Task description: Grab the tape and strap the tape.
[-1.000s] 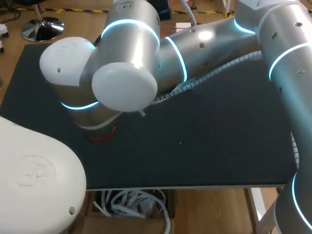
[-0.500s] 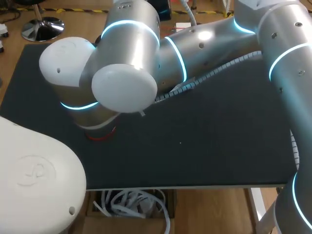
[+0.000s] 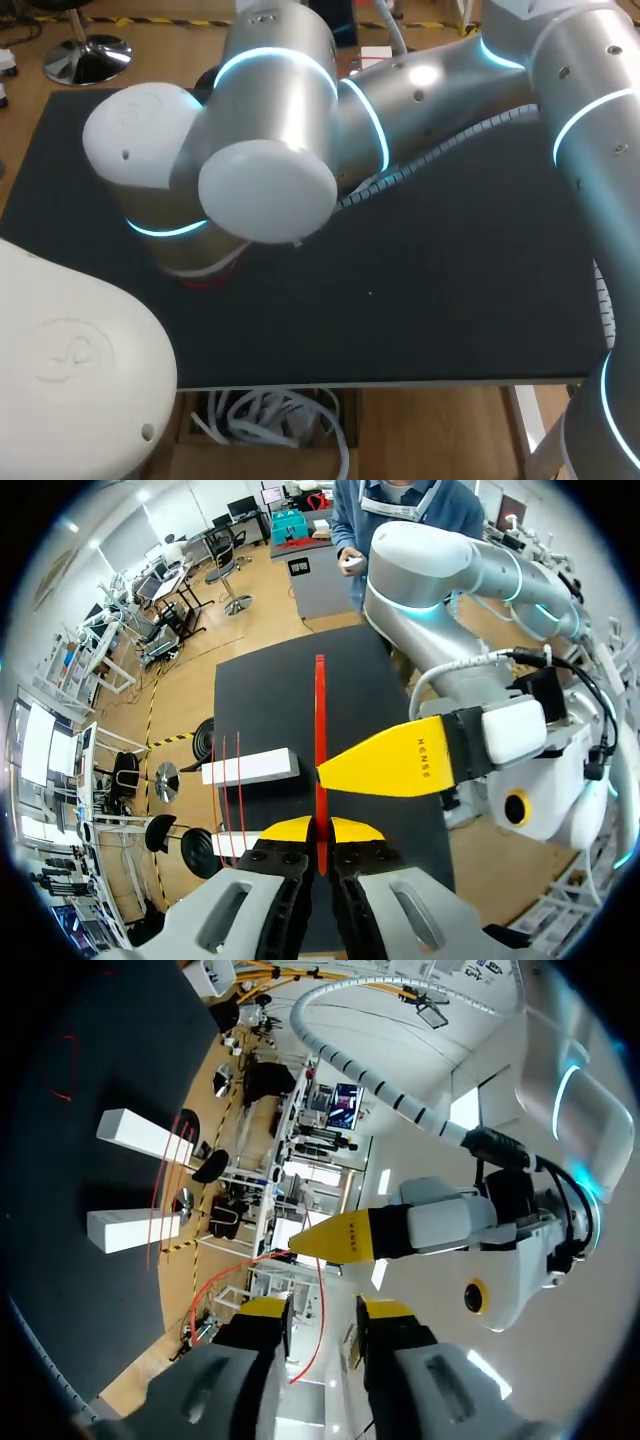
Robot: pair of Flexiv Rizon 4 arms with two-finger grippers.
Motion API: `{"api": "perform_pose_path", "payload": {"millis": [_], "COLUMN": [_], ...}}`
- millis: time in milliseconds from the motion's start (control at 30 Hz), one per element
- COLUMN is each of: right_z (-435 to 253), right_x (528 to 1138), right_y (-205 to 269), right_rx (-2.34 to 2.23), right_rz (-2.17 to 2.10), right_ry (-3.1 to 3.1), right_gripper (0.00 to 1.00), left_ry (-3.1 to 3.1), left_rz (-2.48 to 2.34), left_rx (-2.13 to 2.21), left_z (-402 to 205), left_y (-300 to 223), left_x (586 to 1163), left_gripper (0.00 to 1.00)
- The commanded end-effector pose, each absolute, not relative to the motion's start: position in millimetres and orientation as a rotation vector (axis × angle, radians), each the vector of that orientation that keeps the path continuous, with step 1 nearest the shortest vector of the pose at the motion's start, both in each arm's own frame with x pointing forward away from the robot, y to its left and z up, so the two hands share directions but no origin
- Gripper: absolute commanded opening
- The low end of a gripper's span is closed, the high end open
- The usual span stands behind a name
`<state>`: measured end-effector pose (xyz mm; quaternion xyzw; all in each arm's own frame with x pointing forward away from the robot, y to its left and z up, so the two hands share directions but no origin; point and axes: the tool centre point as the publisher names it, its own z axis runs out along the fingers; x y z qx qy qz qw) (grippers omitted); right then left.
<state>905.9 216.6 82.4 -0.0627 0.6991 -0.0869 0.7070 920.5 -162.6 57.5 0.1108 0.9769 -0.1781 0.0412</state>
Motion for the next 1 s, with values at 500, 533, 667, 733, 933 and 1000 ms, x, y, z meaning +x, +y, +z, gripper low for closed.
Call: {"api": "perform_pose_path", "payload": {"millis": [500, 533, 667, 733, 933, 1000], "right_z": [101.3, 102.3, 108.4, 111.5, 118.4, 119.9], "right_x": [879.7, 880.2, 882.8, 882.9, 881.9, 882.3], "right_y": [179.7, 176.2, 162.9, 157.0, 139.6, 132.7], "right_rx": [-0.077, -0.07, -0.051, -0.047, -0.038, -0.031], "right_rz": [-0.219, -0.222, -0.227, -0.227, -0.224, -0.225], "right_ry": [1.549, 1.549, 1.539, 1.535, 1.528, 1.531], "right_gripper": [0.61, 0.8, 1.0, 1.0, 1.0, 1.0], "left_ry": [2.994, 2.994, 2.994, 2.994, 2.994, 2.994], "left_rz": [-0.539, -0.539, -0.539, -0.539, -0.539, -0.539], "left_rx": [0.34, 0.34, 0.34, 0.34, 0.34, 0.34], "left_z": [58.7, 58.7, 58.7, 58.7, 58.7, 58.7], "left_y": [-162.6, -162.6, -162.6, -162.6, -162.6, -162.6], "left_x": [920.7, 920.7, 920.7, 920.7, 920.7, 920.7], "left_gripper": [0.0, 0.0, 0.0, 0.0, 0.0, 0.0]}}
